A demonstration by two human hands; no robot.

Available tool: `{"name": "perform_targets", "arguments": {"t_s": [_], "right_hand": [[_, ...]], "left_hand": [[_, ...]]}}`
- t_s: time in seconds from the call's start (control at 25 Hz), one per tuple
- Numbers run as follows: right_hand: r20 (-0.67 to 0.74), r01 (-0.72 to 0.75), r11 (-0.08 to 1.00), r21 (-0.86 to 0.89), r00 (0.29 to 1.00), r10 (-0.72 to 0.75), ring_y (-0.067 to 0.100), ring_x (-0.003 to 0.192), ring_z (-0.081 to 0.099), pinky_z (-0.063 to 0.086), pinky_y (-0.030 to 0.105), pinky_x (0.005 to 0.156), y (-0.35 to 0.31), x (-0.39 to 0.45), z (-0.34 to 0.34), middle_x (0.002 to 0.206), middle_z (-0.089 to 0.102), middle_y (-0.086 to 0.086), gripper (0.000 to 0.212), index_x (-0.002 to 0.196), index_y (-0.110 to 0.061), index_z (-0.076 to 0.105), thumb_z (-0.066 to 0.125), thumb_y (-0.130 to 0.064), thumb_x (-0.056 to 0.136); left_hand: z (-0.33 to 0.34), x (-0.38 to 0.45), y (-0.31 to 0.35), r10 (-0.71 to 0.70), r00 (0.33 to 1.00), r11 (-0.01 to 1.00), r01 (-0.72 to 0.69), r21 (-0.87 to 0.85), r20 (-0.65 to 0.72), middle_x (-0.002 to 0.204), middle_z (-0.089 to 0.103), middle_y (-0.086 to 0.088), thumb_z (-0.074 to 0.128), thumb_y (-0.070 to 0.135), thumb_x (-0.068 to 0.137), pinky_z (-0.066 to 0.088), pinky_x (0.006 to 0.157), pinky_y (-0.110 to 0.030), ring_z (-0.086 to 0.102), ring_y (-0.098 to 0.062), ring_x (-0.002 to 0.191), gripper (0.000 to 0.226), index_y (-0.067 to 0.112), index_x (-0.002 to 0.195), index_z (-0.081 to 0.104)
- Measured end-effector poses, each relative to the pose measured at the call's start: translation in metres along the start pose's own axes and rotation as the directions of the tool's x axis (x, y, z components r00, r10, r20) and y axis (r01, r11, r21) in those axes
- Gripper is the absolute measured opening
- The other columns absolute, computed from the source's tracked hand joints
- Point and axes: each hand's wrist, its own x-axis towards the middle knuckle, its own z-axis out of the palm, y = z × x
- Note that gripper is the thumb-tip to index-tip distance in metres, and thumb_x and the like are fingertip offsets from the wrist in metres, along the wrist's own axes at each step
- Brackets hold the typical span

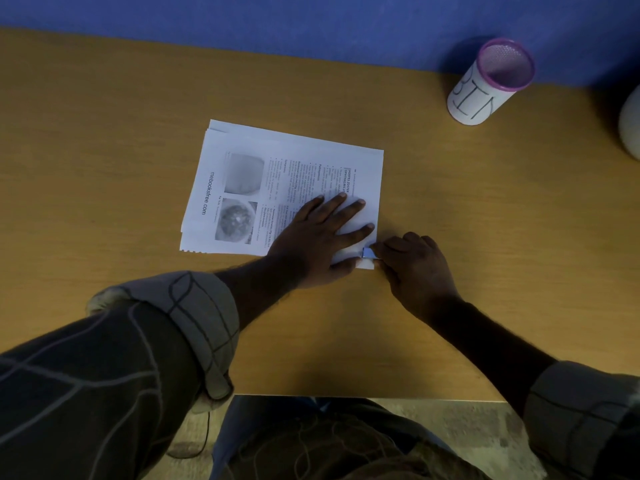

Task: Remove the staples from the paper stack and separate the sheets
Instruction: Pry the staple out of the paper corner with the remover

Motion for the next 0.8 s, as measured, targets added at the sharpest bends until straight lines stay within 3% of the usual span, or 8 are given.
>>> {"name": "perform_targets", "arguments": {"t_s": [0.16, 0.48, 0.8], "right_hand": [[0.000, -0.049, 0.999, -0.015, 0.999, 0.049, 0.024, 0.078, 0.061, 0.045, 0.033, 0.069, -0.006, -0.003, 0.002, 0.090, 0.071, 0.006, 0.021, 0.103, -0.011, 0.070, 0.072, -0.013, 0.082], [-0.011, 0.078, 0.995, -0.066, 0.997, -0.079, 0.025, 0.080, 0.059, 0.042, 0.034, 0.069, 0.008, 0.007, -0.003, 0.098, 0.071, 0.004, 0.029, 0.107, -0.013, 0.070, 0.073, -0.012, 0.077], [-0.005, 0.043, 0.998, -0.043, 0.999, -0.044, 0.025, 0.079, 0.058, 0.041, 0.034, 0.067, 0.002, 0.004, 0.001, 0.093, 0.069, 0.005, 0.027, 0.106, -0.012, 0.068, 0.074, -0.012, 0.079]], "left_hand": [[0.000, 0.000, 0.000, 0.008, 1.000, 1.000, -0.008, 0.002, -0.019, 0.166, 0.025, -0.007, 0.038, 0.058, 0.097, 0.024, 0.120, -0.057, 0.021, -0.034, 0.153, 0.060, 0.034, 0.153, 0.037], [-0.001, 0.000, 0.000, 0.002, 1.000, 1.000, -0.002, -0.023, -0.005, 0.167, 0.023, -0.007, 0.035, 0.060, 0.098, 0.021, 0.121, -0.058, 0.020, -0.035, 0.153, 0.057, 0.038, 0.151, 0.037], [-0.002, 0.000, 0.001, -0.005, 1.000, 1.000, 0.004, -0.027, -0.021, 0.166, 0.025, -0.006, 0.038, 0.059, 0.097, 0.020, 0.122, -0.056, 0.021, -0.033, 0.153, 0.056, 0.039, 0.149, 0.041]]}}
